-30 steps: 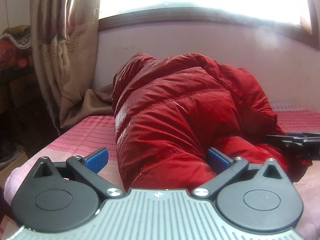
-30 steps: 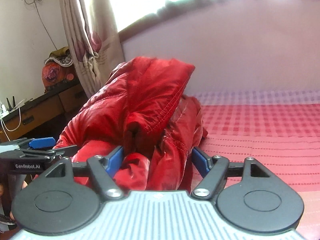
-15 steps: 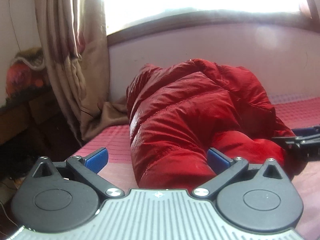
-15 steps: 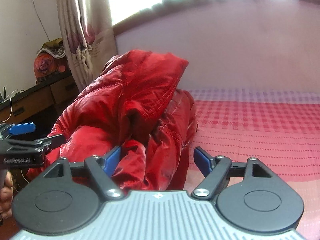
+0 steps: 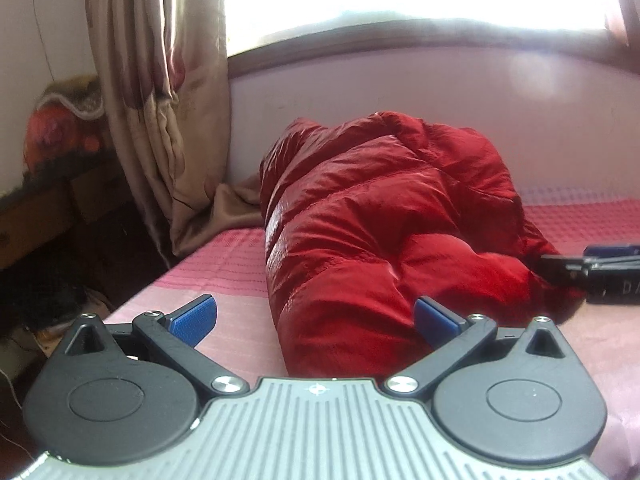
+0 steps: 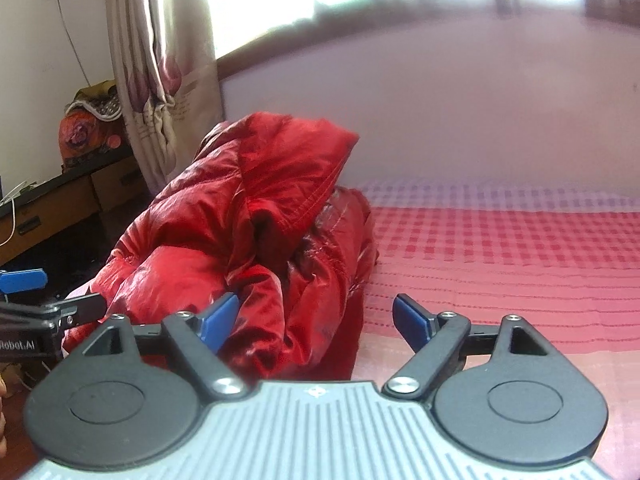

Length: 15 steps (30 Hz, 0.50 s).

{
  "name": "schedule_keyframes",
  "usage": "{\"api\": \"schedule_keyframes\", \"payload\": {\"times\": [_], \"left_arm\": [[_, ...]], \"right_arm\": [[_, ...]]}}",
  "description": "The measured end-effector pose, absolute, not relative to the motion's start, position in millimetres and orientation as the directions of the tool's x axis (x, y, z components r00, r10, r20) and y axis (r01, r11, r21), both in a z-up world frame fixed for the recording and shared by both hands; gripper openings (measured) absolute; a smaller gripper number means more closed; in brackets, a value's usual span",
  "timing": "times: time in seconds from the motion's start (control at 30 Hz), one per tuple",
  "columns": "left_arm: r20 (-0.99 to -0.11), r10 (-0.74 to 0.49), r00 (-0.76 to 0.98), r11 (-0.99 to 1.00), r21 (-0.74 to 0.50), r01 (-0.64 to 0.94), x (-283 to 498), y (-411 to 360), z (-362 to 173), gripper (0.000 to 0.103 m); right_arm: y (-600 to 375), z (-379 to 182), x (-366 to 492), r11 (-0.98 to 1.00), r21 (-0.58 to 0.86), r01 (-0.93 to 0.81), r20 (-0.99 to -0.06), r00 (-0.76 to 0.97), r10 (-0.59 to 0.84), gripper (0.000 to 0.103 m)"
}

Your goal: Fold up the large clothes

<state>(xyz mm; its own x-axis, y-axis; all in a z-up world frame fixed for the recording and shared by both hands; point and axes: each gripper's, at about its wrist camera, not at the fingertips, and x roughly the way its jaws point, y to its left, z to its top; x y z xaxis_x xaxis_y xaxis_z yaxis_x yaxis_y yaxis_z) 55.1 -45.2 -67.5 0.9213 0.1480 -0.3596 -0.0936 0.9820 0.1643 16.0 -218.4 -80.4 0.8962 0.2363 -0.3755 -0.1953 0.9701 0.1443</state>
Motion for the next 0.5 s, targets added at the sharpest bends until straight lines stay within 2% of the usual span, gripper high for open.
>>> {"api": "schedule_keyframes", "payload": {"times": [0.27,0.5], "left_arm": [[-0.339,0.179,0.924,0.981,0.137,-0.14,19.1,-60.8,-65.8,0.103],[-0.323,0.168,0.931,0.986,0.039,-0.164,-13.5,-64.5,-56.7,0.103]], "right_arm": [[-217.8,-73.0,-33.0,0.983,0.091,-0.161,-0.316,0.931,0.182,0.093],[-217.8,-73.3,-66.8,0.989,0.03,-0.142,-0.294,0.945,0.144,0.099]]}}
